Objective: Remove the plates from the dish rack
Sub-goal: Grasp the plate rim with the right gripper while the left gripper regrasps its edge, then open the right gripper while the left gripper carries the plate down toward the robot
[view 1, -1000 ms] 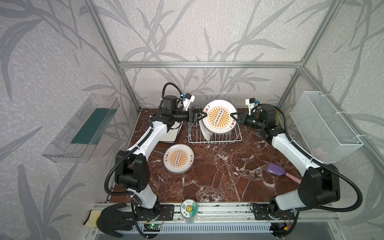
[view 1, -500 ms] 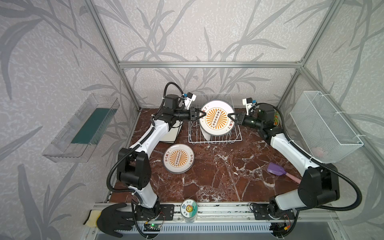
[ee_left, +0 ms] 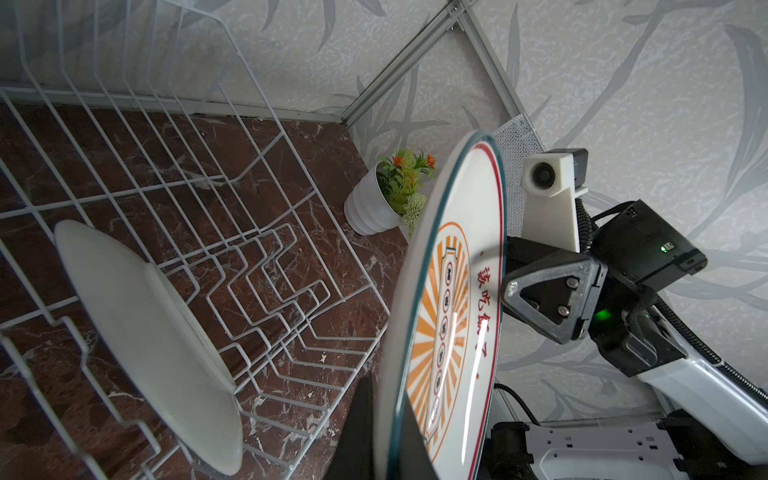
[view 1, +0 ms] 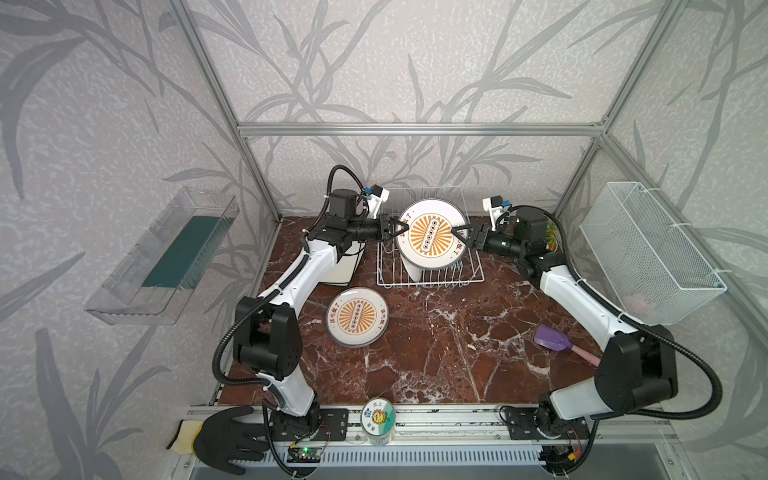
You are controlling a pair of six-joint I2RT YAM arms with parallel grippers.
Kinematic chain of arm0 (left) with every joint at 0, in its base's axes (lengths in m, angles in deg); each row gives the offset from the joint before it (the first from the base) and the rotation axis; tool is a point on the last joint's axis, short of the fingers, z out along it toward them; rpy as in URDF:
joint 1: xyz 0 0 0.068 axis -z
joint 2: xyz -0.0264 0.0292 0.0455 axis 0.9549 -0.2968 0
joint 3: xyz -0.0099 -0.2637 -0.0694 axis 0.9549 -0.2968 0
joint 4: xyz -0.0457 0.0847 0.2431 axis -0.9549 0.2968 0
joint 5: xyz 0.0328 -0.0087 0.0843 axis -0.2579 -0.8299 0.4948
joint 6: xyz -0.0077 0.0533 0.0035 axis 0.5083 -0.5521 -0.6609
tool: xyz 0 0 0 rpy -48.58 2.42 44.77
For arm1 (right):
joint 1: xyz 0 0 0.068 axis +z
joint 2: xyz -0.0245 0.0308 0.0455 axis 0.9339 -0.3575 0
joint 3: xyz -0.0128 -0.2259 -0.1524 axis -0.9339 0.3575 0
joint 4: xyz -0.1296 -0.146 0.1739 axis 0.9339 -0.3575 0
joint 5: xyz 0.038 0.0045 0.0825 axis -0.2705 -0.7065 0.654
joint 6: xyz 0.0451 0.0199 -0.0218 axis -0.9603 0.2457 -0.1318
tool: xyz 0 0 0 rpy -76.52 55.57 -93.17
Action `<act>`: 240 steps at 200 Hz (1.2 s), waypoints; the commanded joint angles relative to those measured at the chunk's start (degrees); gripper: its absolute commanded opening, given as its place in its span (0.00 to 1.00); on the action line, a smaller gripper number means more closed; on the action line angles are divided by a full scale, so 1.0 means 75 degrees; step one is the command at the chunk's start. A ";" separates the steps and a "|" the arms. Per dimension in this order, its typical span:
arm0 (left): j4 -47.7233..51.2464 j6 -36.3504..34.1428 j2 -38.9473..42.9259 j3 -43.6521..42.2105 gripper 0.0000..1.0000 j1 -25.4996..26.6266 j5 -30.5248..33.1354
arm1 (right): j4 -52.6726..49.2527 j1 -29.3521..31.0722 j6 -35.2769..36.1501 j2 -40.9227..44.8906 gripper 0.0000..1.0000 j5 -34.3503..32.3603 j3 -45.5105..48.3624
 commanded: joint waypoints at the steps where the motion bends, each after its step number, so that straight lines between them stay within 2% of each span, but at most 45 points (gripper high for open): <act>1: -0.0578 0.0639 0.0926 -0.0098 0.00 -0.0091 0.0120 | -0.0779 -0.0015 0.0824 0.0337 0.78 -0.0299 -0.0380; 39: 0.0746 0.0599 0.2209 -0.0420 0.00 -0.0285 0.1028 | -0.1828 -0.0024 0.2030 0.0884 0.93 -0.0969 -0.0484; 48: 0.1234 0.0566 0.2546 -0.0490 0.00 -0.0367 0.1351 | -0.1959 -0.0022 0.2352 0.1051 1.00 -0.1047 -0.0455; 69: 0.2277 0.0660 0.3411 -0.0829 0.00 -0.0692 0.2145 | -0.2084 -0.0019 0.3070 0.1428 0.99 -0.1153 -0.0251; 105: 0.3692 0.1123 0.4853 -0.1646 0.00 -0.1627 0.3121 | -0.1956 -0.0013 0.3915 0.2040 0.99 -0.0984 0.0276; 138: 0.4723 0.1680 0.6046 -0.2417 0.00 -0.2402 0.3414 | -0.1850 -0.0001 0.4024 0.2420 0.99 -0.1027 0.0597; 160: 0.5317 0.1913 0.6591 -0.3023 0.00 -0.2679 0.3651 | -0.1824 0.0013 0.4059 0.2562 0.99 -0.1105 0.0712; 190: 0.5235 0.2416 0.7223 -0.4269 0.00 -0.2927 0.3738 | -0.1883 0.0014 0.4095 0.2672 0.99 -0.1148 0.0757; 240: 0.4514 0.2555 0.7318 -0.5830 0.00 -0.3000 0.3666 | -0.2146 0.0013 0.4197 0.2710 0.99 -0.1229 0.0691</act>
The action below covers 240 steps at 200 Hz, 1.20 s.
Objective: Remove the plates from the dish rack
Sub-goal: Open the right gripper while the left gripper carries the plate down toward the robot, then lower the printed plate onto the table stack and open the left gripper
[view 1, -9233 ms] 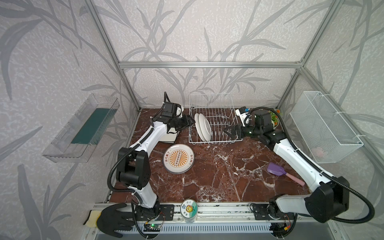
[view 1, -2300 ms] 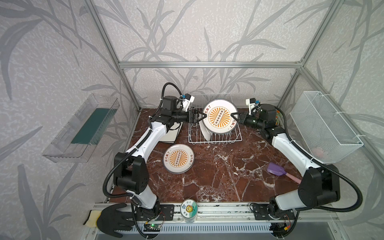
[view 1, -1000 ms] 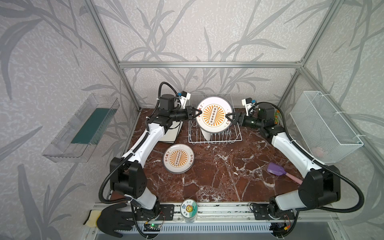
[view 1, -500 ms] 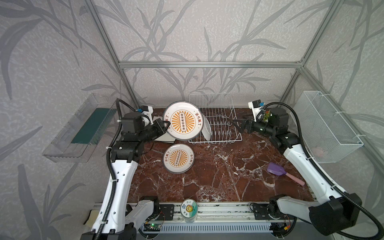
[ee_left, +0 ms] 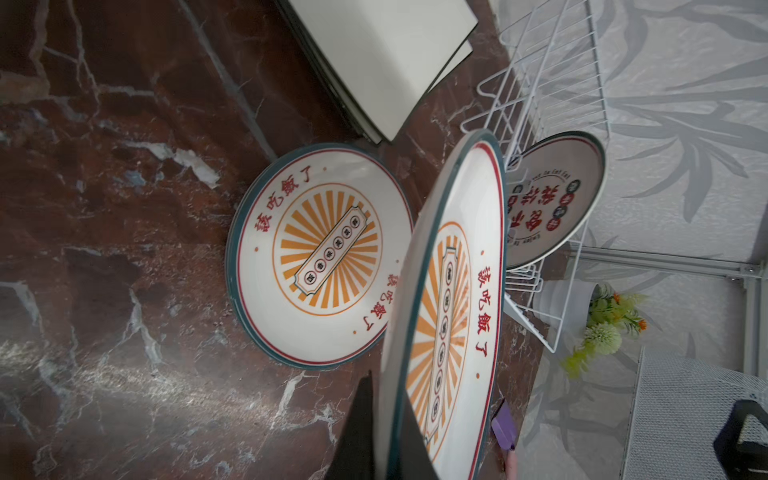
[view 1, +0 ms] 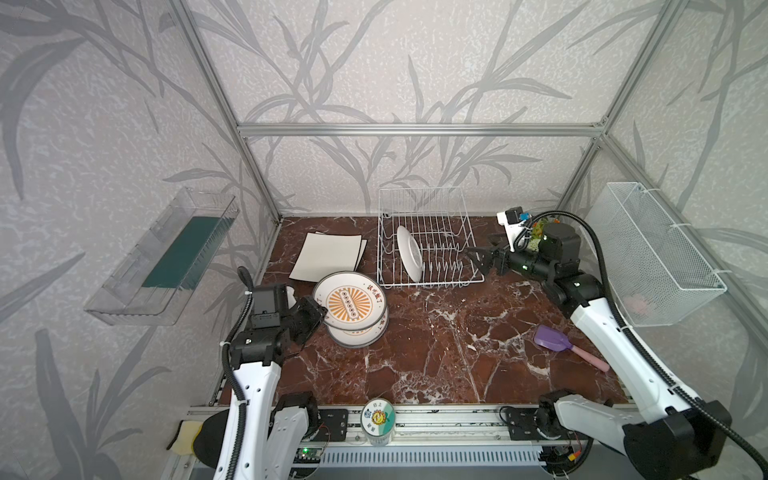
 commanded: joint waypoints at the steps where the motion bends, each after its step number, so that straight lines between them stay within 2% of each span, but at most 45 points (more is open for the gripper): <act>1: -0.0629 0.0327 0.0135 -0.0408 0.00 -0.0074 -0.0035 | -0.0221 0.0012 0.0151 0.0183 0.99 -0.0083 -0.0024; 48: -0.1893 0.0376 -0.0124 -0.1577 0.00 -0.0127 -0.0227 | -0.0222 0.0055 -0.0005 0.0153 0.99 -0.0178 -0.0049; 122: -0.3517 -0.0021 -0.1002 -0.2164 0.00 -0.0144 -0.0337 | -0.0304 0.0203 -0.0046 0.0062 0.99 -0.0447 -0.0117; 151: -0.3670 -0.0248 -0.1284 -0.2166 0.00 -0.0162 -0.0238 | -0.0310 0.0246 -0.0022 -0.0043 0.99 -0.0509 -0.0236; 185: -0.4383 0.0043 -0.1639 -0.2572 0.00 -0.0175 -0.0646 | -0.0326 0.0322 0.0009 -0.0139 0.99 -0.0560 -0.0275; 231: -0.4298 -0.0080 -0.1888 -0.2671 0.00 -0.0186 -0.0723 | -0.0350 0.0427 0.0038 -0.0218 0.99 -0.0603 -0.0414; 240: -0.4267 -0.0071 -0.1897 -0.2693 0.04 -0.0197 -0.0697 | -0.0364 0.0443 0.0041 -0.0209 0.99 -0.0614 -0.0413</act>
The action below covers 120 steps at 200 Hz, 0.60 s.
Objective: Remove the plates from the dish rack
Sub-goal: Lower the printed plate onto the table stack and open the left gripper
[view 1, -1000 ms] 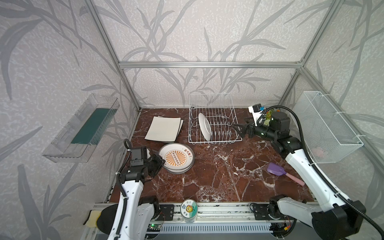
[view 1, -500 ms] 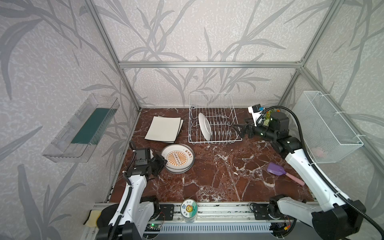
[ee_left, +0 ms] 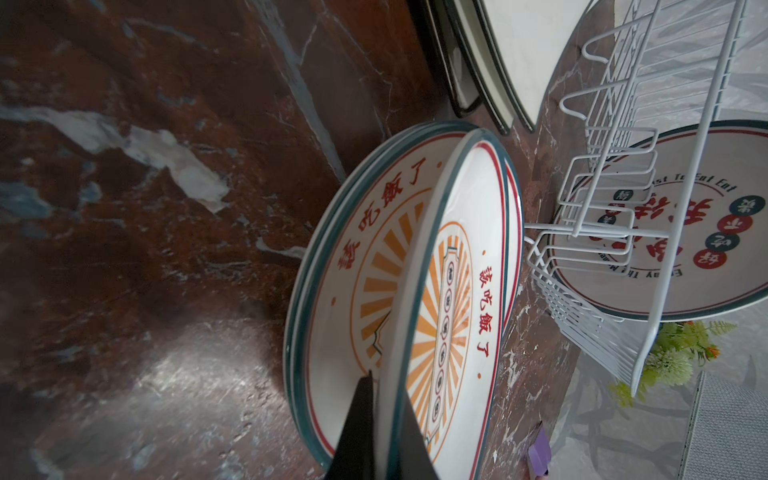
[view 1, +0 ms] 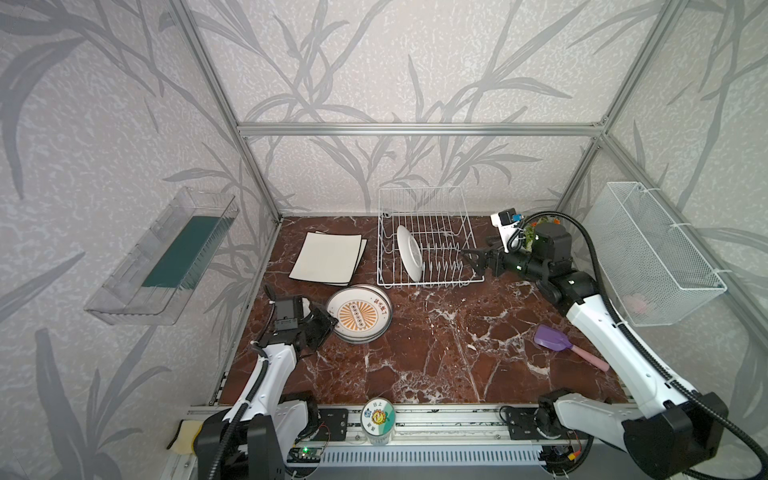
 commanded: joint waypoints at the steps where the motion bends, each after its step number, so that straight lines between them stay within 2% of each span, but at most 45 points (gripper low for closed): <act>1: -0.0217 0.0015 -0.0021 -0.0094 0.05 -0.0057 -0.0118 | -0.0048 0.0071 0.0041 -0.0008 0.99 -0.0058 -0.0298; 33: -0.0071 0.0015 0.0081 -0.0146 0.29 -0.0055 -0.0012 | -0.0059 0.0107 0.0039 0.0061 0.99 -0.0093 -0.0232; 120: 0.0190 0.0068 -0.0099 -0.0023 0.71 -0.0076 0.0071 | -0.0059 0.0163 0.0021 0.0027 0.99 -0.0093 -0.0218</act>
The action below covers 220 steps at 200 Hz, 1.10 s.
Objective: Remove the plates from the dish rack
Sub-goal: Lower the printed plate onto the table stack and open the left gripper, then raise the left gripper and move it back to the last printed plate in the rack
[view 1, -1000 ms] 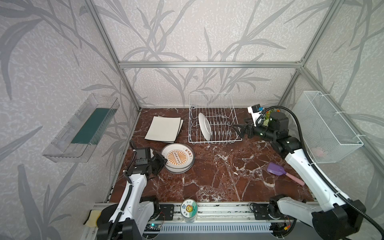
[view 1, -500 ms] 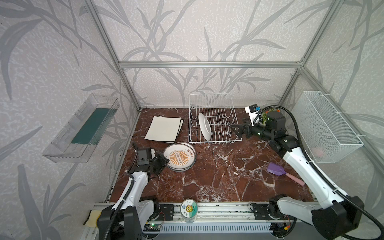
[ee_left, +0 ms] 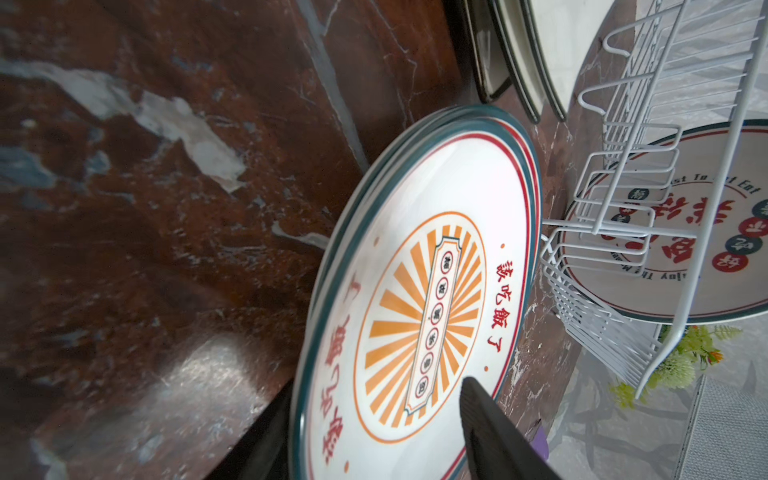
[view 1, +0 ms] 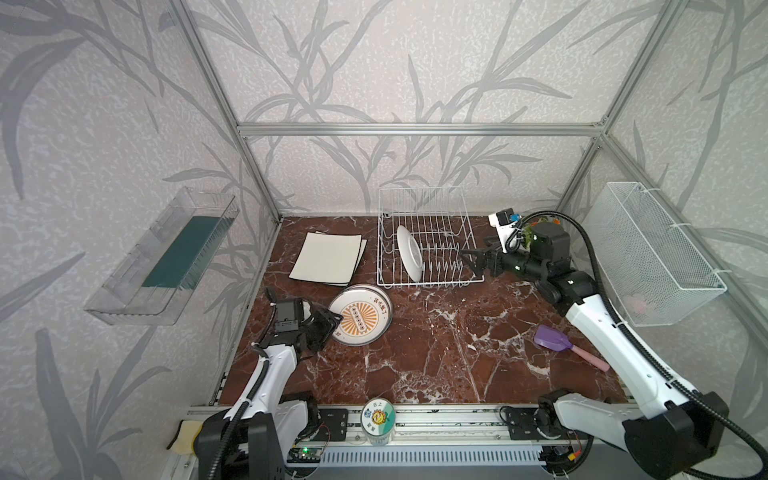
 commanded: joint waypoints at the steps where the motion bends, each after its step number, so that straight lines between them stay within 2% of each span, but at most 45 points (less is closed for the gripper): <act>1: 0.0149 0.0035 -0.0097 0.0142 0.71 -0.0045 0.0085 | -0.0001 0.0053 0.0021 0.0030 0.99 -0.0023 -0.0162; 39: 0.0433 -0.0126 -0.0382 0.0484 0.80 -0.0039 0.0120 | 0.0013 0.0066 0.0013 0.0018 0.99 -0.0032 -0.0151; 85: 0.0983 -0.0344 -0.0282 0.1026 0.84 -0.0041 0.0244 | -0.0019 0.0066 0.0029 -0.0052 0.99 -0.0031 -0.0167; 120: 0.1575 -0.0821 0.0146 0.2275 0.89 -0.0027 0.0388 | -0.0149 0.0078 0.0068 -0.0111 0.99 -0.0093 -0.0161; 156: 0.2138 -0.1578 -0.0307 0.4015 0.91 0.0111 0.0097 | -0.0276 0.0090 -0.0126 -0.0131 0.99 -0.0181 -0.0145; 186: 0.2073 -0.1850 -0.0901 0.5072 0.92 0.0577 -0.0102 | -0.0242 0.0104 -0.0216 -0.0158 0.99 -0.0165 -0.0079; 220: 0.1986 -0.2199 -0.1931 0.6186 0.92 0.1622 0.0112 | -0.0043 0.0170 -0.0309 -0.0204 0.99 -0.0060 0.0044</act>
